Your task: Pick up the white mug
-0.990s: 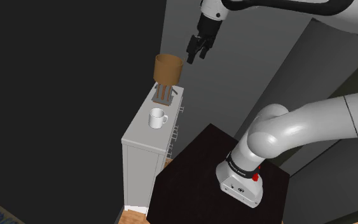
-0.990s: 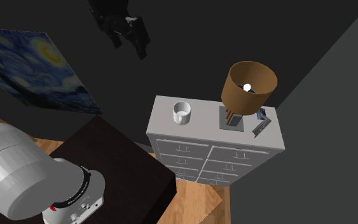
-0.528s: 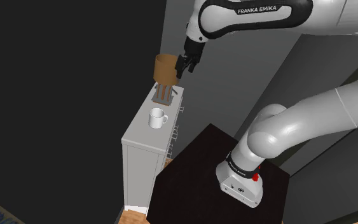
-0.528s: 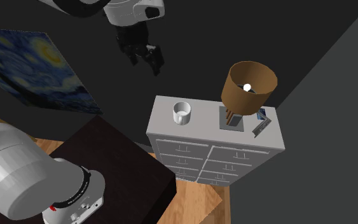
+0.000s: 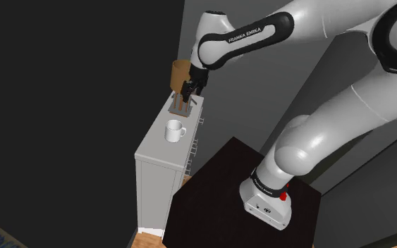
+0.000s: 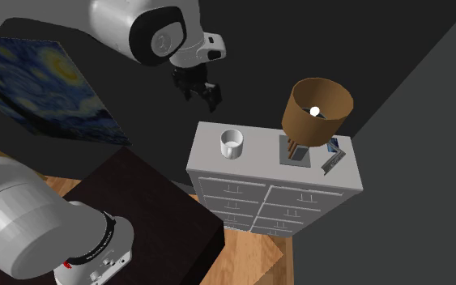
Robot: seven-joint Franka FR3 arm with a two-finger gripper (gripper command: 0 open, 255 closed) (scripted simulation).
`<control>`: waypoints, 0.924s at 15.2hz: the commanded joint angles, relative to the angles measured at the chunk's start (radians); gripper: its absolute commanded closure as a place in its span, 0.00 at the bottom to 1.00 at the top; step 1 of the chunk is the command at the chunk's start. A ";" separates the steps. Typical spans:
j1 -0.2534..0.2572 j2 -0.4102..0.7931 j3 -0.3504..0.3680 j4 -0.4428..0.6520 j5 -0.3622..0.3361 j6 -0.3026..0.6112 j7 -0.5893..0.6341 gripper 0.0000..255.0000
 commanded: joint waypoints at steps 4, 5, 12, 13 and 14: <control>0.004 0.184 -0.013 0.015 0.017 0.158 -0.025 0.00; 0.005 0.223 -0.015 0.023 0.022 0.188 -0.030 0.00; 0.005 0.509 -0.008 0.116 0.076 0.361 -0.075 0.00; 0.003 0.550 -0.005 0.135 0.084 0.381 -0.082 0.00; 0.000 0.591 -0.001 0.155 0.092 0.400 -0.089 0.00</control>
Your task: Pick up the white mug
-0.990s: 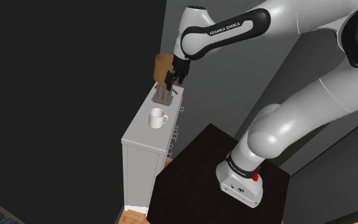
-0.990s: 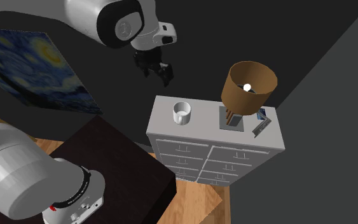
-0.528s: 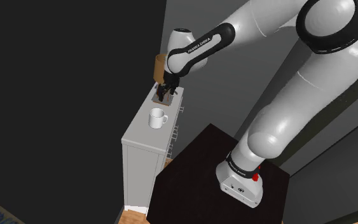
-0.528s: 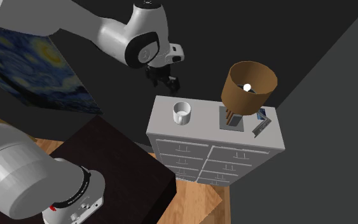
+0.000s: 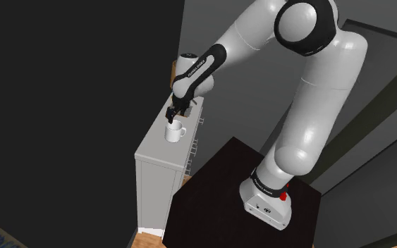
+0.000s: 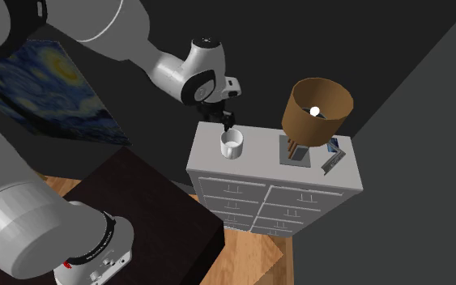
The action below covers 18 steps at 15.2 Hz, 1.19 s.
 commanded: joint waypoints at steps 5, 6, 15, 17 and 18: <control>-0.023 0.256 0.026 0.143 0.039 0.098 -0.038 0.00; -0.026 0.294 0.030 0.168 0.042 0.109 -0.042 0.00; -0.035 0.398 0.042 0.202 0.050 0.179 -0.048 0.00; -0.035 0.399 0.042 0.203 0.050 0.179 -0.047 1.00; -0.035 0.399 0.042 0.203 0.050 0.179 -0.047 1.00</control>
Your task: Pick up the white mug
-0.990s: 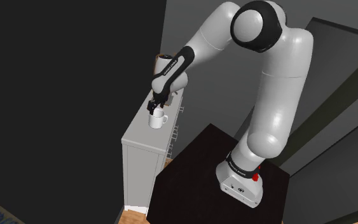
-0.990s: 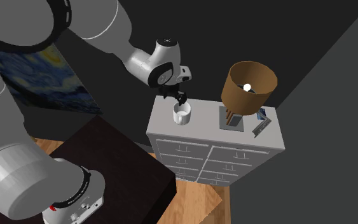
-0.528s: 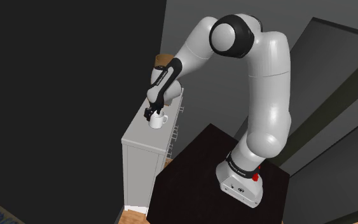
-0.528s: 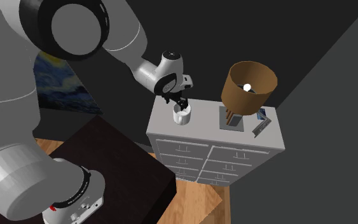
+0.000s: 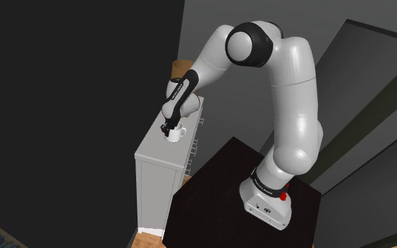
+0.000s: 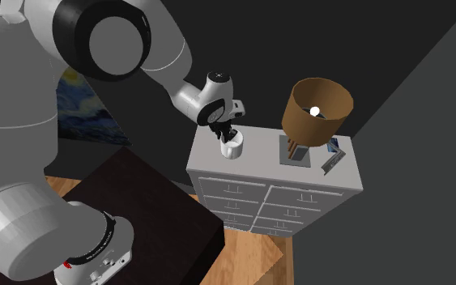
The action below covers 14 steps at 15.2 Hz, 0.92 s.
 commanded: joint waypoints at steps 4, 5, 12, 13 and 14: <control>0.000 0.000 0.000 0.000 0.000 0.000 0.000 1.00; 0.000 0.000 0.000 0.000 0.000 0.000 0.000 1.00; 0.004 -0.055 -0.006 -0.020 -0.004 -0.035 0.002 1.00; 0.005 -0.069 -0.007 -0.024 -0.005 -0.045 0.003 1.00; 0.006 -0.083 -0.009 -0.028 -0.006 -0.054 0.004 1.00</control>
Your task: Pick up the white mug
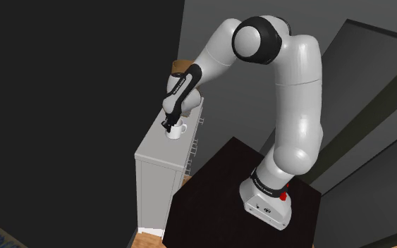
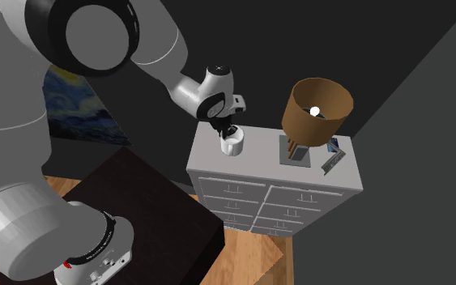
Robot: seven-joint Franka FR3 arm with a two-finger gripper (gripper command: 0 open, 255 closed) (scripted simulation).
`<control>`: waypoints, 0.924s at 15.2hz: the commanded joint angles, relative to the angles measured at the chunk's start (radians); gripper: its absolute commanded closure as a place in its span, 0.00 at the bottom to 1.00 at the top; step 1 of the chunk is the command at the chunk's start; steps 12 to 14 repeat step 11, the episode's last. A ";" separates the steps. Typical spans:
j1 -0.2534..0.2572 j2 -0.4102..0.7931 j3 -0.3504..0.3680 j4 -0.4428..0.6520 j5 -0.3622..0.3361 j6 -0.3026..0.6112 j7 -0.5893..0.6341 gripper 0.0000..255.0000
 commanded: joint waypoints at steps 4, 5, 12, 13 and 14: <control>0.007 -0.068 -0.007 -0.020 -0.006 -0.048 0.006 1.00; 0.008 -0.081 -0.009 -0.023 -0.008 -0.058 0.007 1.00; 0.013 -0.135 -0.015 -0.033 -0.014 -0.102 0.012 1.00; 0.013 -0.135 -0.015 -0.033 -0.014 -0.102 0.012 1.00; 0.013 -0.135 -0.015 -0.033 -0.014 -0.102 0.012 1.00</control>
